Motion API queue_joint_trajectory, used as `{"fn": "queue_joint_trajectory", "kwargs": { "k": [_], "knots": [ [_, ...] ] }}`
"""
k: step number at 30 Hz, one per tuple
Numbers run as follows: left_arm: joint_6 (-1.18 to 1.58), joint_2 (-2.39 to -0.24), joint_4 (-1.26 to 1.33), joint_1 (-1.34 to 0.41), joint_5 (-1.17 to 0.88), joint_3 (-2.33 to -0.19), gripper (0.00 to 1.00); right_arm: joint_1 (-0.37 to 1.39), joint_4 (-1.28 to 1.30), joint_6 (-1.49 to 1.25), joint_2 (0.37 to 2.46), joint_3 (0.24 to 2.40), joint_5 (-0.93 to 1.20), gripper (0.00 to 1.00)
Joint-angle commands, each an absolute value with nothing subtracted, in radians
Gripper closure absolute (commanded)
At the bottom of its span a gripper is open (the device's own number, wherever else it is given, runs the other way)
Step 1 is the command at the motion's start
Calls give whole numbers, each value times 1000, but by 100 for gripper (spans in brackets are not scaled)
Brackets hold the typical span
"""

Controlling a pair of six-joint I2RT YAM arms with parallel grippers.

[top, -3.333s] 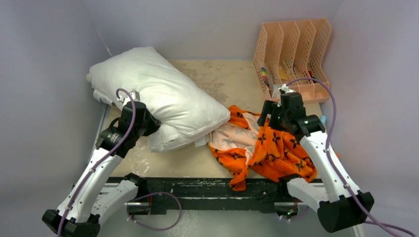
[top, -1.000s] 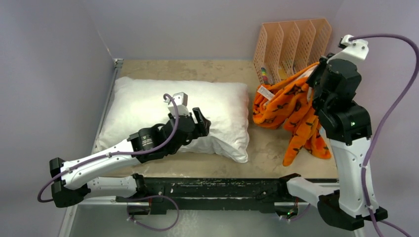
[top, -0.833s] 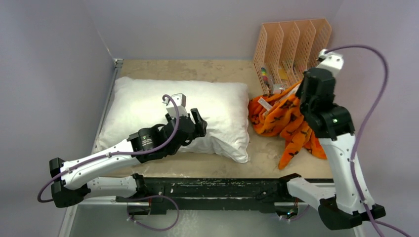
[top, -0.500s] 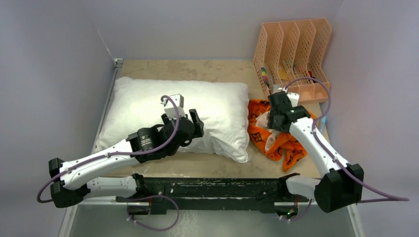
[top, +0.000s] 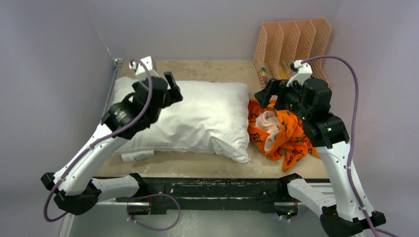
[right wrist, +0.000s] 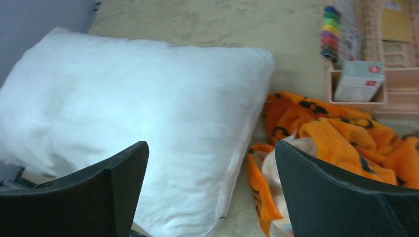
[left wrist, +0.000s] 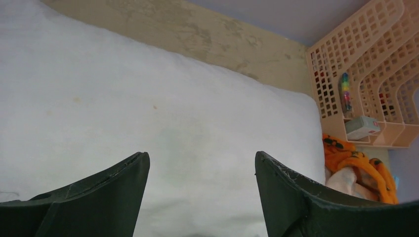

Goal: Remove the pillowcase from the pillow
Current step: Reset both arms

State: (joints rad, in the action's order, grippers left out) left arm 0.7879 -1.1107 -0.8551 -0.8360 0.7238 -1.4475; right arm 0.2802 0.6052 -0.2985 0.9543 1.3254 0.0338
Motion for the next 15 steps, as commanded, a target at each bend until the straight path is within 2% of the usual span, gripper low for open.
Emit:
{"fn": "queue_joint_trajectory", "kwargs": {
  "k": [1, 5, 11, 15],
  "knots": [
    [617, -1208, -922, -578, 537, -1604, 22, 279, 518, -292, 980, 1286, 256, 1],
    [587, -1222, -908, -313, 464, -1614, 22, 279, 596, -299, 1005, 1321, 131, 1],
    [718, -1074, -872, -296, 643, -1490, 21, 280, 740, -218, 1076, 1475, -244, 1],
    [719, -1024, -946, -296, 705, -1458, 20, 279, 684, -204, 1040, 1473, -306, 1]
  ]
}}
